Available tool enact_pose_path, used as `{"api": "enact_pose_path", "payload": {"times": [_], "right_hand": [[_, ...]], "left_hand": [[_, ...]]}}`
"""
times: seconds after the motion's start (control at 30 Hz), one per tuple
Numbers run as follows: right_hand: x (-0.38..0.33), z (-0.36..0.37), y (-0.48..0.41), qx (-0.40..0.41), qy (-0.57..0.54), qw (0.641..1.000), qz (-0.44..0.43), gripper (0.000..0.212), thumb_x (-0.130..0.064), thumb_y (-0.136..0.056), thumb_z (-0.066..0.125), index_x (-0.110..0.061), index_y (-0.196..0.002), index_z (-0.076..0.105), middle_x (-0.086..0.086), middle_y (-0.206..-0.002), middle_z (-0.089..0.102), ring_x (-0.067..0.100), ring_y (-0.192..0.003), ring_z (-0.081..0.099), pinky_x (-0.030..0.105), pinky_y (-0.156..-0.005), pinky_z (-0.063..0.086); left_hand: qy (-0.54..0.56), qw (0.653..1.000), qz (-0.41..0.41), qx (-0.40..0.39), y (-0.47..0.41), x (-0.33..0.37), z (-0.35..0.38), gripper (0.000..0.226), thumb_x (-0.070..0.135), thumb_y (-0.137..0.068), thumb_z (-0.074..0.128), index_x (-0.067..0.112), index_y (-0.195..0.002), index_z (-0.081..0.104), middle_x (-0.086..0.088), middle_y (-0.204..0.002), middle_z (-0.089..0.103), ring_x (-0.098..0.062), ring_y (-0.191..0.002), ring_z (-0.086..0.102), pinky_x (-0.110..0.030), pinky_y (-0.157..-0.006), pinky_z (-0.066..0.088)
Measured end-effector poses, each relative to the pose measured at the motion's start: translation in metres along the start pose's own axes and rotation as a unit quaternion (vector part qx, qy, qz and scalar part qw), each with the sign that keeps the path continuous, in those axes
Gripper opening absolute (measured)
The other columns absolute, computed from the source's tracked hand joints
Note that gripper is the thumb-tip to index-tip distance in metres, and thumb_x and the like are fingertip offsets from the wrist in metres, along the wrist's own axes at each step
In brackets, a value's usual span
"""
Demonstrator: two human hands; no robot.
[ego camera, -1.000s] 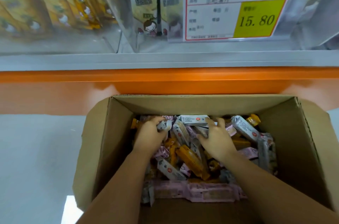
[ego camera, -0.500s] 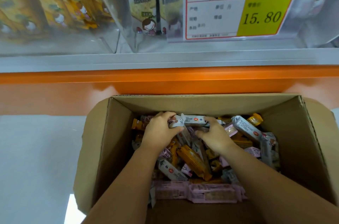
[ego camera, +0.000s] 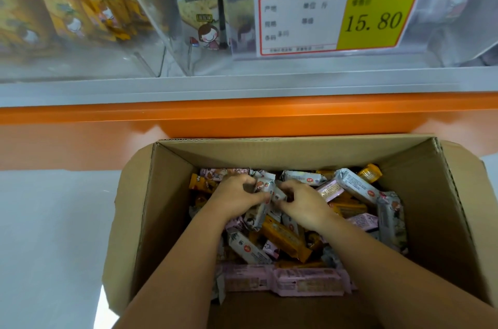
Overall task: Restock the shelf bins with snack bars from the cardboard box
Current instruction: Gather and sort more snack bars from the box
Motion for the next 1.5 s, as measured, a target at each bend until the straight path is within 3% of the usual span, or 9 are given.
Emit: {"api": "enact_pose_path", "payload": {"times": [0.37,0.63,0.77,0.87,1.03,1.13,1.33,1.43,1.5], "right_hand": [[-0.02,-0.004,0.015,0.02,-0.142,0.988,-0.057,0.055,-0.022,-0.088,0.064,-0.025,-0.139,0.043,0.001,-0.13,0.046,0.012,-0.111,0.048,0.012,-0.075,0.037],[-0.028,-0.023,0.036,0.012,-0.278,0.96,-0.031,0.038,-0.027,-0.08,0.074,-0.022,-0.116,0.064,0.0,-0.108,0.066,0.014,-0.095,0.067,0.036,-0.094,0.052],[-0.044,-0.042,0.064,0.04,-0.24,0.967,-0.076,0.022,-0.027,-0.084,0.071,-0.019,-0.104,0.069,-0.002,-0.101,0.066,0.0,-0.079,0.063,0.024,-0.076,0.054],[-0.06,-0.057,0.091,0.069,-0.212,0.969,-0.107,0.014,-0.027,-0.082,0.072,-0.025,-0.096,0.069,0.001,-0.111,0.065,0.016,-0.099,0.062,0.038,-0.089,0.052],[-0.097,-0.097,0.141,0.131,-0.137,0.967,-0.168,0.053,-0.023,-0.078,0.076,-0.019,-0.125,0.054,-0.001,-0.111,0.054,0.014,-0.105,0.054,0.018,-0.082,0.037],[-0.117,-0.121,0.171,0.184,-0.125,0.954,-0.204,0.054,-0.013,-0.077,0.076,-0.014,-0.126,0.053,0.0,-0.107,0.053,0.012,-0.099,0.053,0.004,-0.07,0.037],[-0.152,-0.157,0.242,0.259,-0.091,0.92,-0.279,0.046,-0.014,-0.08,0.073,-0.026,-0.12,0.053,-0.007,-0.113,0.053,0.002,-0.098,0.054,0.004,-0.075,0.04],[-0.171,-0.176,0.273,0.291,-0.067,0.899,-0.32,0.04,-0.014,-0.083,0.069,-0.034,-0.113,0.05,-0.006,-0.119,0.052,0.0,-0.099,0.051,0.009,-0.079,0.042],[-0.187,-0.192,0.291,0.309,-0.068,0.88,-0.354,0.037,-0.012,-0.085,0.067,-0.035,-0.108,0.05,-0.006,-0.115,0.054,0.001,-0.099,0.051,0.01,-0.078,0.045]], "left_hand": [[0.043,0.999,0.004,-0.01,0.005,0.001,0.003,0.06,0.047,-0.083,0.067,0.015,-0.129,0.047,-0.001,-0.125,0.052,-0.017,-0.113,0.051,-0.027,-0.083,0.04],[0.081,0.995,0.046,-0.025,0.028,0.021,-0.009,0.039,0.036,-0.081,0.072,0.023,-0.116,0.059,0.01,-0.111,0.061,-0.006,-0.102,0.056,-0.025,-0.085,0.042],[0.061,0.996,0.065,-0.021,0.055,0.038,-0.021,0.046,0.039,-0.077,0.076,0.025,-0.118,0.061,0.011,-0.109,0.064,-0.006,-0.101,0.059,-0.032,-0.095,0.047],[0.048,0.995,0.09,-0.016,0.083,0.057,-0.035,0.045,0.035,-0.078,0.076,0.024,-0.119,0.059,0.008,-0.11,0.065,-0.008,-0.1,0.061,-0.033,-0.093,0.05],[0.022,0.987,0.158,-0.013,0.131,0.096,-0.061,0.035,0.029,-0.078,0.077,0.017,-0.108,0.064,0.003,-0.104,0.07,-0.011,-0.097,0.065,-0.034,-0.092,0.051],[-0.011,0.982,0.191,-0.002,0.162,0.124,-0.079,0.018,0.02,-0.082,0.074,0.017,-0.092,0.059,0.01,-0.086,0.064,0.006,-0.078,0.061,-0.009,-0.072,0.048],[-0.118,0.965,0.235,0.02,0.229,0.172,-0.118,0.019,0.031,-0.084,0.071,0.029,-0.082,0.052,0.015,-0.071,0.05,0.007,-0.064,0.052,-0.007,-0.056,0.036],[-0.183,0.952,0.243,0.039,0.26,0.187,-0.138,0.058,0.044,-0.083,0.067,0.02,-0.132,0.048,0.007,-0.114,0.054,-0.01,-0.102,0.049,-0.021,-0.082,0.037],[-0.195,0.946,0.253,0.061,0.274,0.193,-0.154,0.051,0.048,-0.082,0.067,0.02,-0.122,0.052,0.001,-0.105,0.053,-0.011,-0.089,0.046,-0.026,-0.075,0.035]]}}
Point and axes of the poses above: each hand's wrist, its own y-axis away from the middle knuckle, its own z-axis out of the palm, x = y × z, the point moved 8 cm from there along -y, towards the middle knuckle
